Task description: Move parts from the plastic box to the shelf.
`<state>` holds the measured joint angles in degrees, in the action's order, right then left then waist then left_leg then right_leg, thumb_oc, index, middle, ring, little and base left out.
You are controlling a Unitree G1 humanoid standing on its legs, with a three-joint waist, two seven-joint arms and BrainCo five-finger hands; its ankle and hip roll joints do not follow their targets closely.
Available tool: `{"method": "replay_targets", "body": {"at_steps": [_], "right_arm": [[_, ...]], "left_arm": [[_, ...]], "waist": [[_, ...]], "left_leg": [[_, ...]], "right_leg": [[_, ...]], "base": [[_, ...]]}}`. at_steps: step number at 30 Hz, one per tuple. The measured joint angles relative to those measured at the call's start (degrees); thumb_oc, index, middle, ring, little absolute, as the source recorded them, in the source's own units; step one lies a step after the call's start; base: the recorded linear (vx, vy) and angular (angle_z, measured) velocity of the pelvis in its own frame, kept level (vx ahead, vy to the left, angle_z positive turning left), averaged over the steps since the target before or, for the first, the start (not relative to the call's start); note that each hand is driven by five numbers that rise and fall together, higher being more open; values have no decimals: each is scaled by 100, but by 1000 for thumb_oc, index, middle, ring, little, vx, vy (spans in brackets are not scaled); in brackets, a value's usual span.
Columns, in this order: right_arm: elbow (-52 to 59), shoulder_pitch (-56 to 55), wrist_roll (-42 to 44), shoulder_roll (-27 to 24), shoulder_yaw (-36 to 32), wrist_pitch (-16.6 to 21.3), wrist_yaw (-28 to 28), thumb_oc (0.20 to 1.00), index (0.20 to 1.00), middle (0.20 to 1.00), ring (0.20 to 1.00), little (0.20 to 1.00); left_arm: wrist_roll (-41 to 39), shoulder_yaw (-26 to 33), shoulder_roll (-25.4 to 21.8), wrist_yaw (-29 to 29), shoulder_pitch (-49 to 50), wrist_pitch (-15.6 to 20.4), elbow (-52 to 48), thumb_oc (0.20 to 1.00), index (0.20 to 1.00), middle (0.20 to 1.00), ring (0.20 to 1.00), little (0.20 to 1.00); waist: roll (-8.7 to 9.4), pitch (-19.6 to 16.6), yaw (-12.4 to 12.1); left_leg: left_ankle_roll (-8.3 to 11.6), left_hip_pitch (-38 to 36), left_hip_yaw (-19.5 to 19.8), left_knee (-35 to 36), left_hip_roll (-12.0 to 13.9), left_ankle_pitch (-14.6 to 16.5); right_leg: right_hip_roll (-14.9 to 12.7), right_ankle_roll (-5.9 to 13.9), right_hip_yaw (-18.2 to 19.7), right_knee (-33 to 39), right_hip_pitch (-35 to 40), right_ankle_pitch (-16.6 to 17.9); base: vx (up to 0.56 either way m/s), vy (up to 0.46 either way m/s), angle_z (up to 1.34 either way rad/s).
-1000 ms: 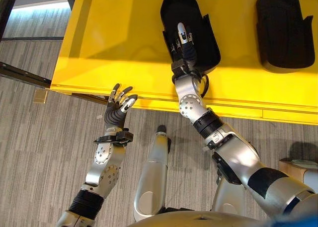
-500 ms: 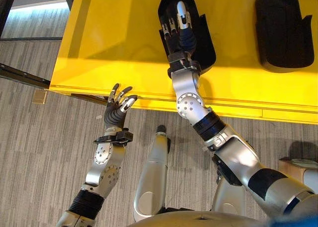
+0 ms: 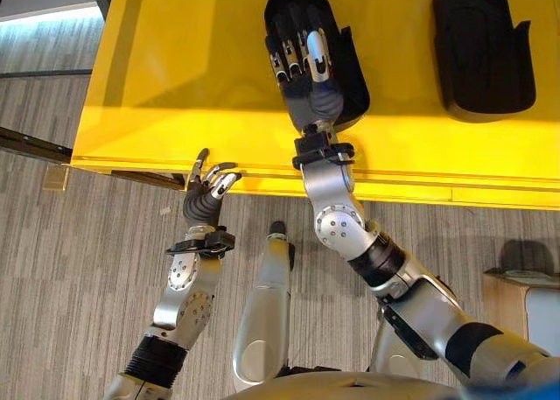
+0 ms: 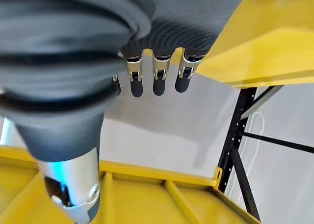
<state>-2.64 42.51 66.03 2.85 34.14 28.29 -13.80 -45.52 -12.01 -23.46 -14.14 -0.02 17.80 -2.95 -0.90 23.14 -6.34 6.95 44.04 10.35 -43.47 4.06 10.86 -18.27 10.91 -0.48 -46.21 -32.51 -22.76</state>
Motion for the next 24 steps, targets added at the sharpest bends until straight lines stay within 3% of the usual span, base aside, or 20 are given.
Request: {"method": "replay_targets", "body": {"at_steps": [2, 8, 13, 21, 24], "right_arm": [[350, -230, -140, -464, 286, -112, 132, 1000, 1000, 1000, 1000, 1000], [1069, -913, -284, -1401, 208, -326, 469, 1000, 1000, 1000, 1000, 1000], [1549, -1407, -538, -1885, -68, -427, 768, 1000, 1000, 1000, 1000, 1000], [1985, -2959, -1607, -3024, -1384, -616, 1136, 1000, 1000, 1000, 1000, 1000], [1960, -3456, -1820, -3106, -1634, -638, 1159, 1000, 1000, 1000, 1000, 1000]], "left_arm": [[9, 110, -3, 0, 21, 15, 3, 1000, 1000, 1000, 1000, 1000], [77, 211, -125, 47, 113, 32, 17, 1000, 1000, 1000, 1000, 1000], [175, 352, -141, 143, 223, 52, 35, 1000, 1000, 1000, 1000, 1000], [198, 615, -212, 445, 470, 162, 95, 1000, 1000, 1000, 1000, 1000], [231, 686, -223, 531, 583, 159, 106, 1000, 1000, 1000, 1000, 1000]], "waist": [[48, 27, 54], [138, 94, 139], [187, 139, 246], [302, 215, 373], [303, 215, 431]], "left_leg": [[-6, -17, -2, 45, 39, -19], [7, -101, -41, 131, 88, -40], [7, -156, -69, 172, 112, -41], [16, -346, -139, 372, 215, -77], [38, -423, -155, 478, 237, -110]], "right_leg": [[27, 22, 1, -4, -10, 13], [46, 17, 40, -19, -19, 16], [73, 11, 80, 0, 1, 26], [140, 27, 113, 129, 104, 81], [159, 22, 114, 186, 151, 94]], "base": [[-34, -28, -6], [-17, -12, -4], [-9, -10, -3], [16, -23, -5], [25, -35, -3]]}}
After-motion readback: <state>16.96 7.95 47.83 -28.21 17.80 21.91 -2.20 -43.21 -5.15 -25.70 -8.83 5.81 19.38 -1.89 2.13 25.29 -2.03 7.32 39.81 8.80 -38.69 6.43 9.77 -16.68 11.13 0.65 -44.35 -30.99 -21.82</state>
